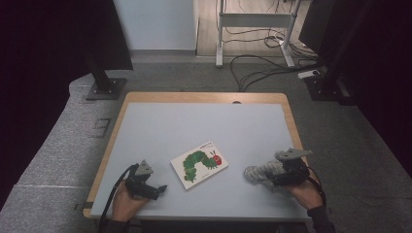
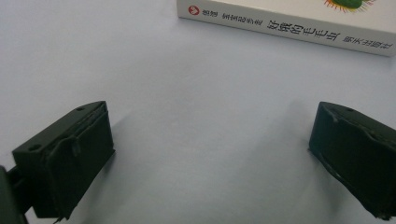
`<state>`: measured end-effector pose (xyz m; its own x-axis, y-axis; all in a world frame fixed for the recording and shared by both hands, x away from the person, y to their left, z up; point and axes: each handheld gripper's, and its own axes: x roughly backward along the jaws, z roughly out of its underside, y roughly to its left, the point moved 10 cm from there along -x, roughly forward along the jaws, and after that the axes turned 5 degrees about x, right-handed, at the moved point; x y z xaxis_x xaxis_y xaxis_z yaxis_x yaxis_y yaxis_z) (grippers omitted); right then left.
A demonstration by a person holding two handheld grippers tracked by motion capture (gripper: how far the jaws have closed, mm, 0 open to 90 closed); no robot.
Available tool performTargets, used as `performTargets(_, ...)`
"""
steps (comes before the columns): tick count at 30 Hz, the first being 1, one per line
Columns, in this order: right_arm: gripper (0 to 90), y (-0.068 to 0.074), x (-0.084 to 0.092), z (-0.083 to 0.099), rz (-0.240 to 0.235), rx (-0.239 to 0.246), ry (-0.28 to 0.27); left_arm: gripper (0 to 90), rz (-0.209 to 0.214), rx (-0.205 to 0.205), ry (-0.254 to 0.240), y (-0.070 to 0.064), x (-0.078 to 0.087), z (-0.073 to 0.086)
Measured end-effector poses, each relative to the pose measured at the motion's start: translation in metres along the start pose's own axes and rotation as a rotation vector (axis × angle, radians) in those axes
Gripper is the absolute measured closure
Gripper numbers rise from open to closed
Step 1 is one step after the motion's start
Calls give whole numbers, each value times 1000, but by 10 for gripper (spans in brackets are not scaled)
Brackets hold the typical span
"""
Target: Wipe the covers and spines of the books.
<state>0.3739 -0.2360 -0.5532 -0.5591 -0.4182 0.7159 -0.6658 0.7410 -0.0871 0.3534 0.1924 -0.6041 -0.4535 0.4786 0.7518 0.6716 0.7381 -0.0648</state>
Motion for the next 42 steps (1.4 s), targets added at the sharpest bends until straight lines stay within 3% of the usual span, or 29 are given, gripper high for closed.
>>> performTargets(11, 115, 10, -7, -25, -44, 3, -37, 0, 0, -1, 0, 0, 0, 0)
performTargets(19, 0, 21, -20, -44, -39, 32, -45, 0, 0, 0, 0, 0, 0, 0)
performTargets(42, 0, 61, -65, -80, -122, 92, -30, 0, 0, -2, 0, 0, 0, 0)
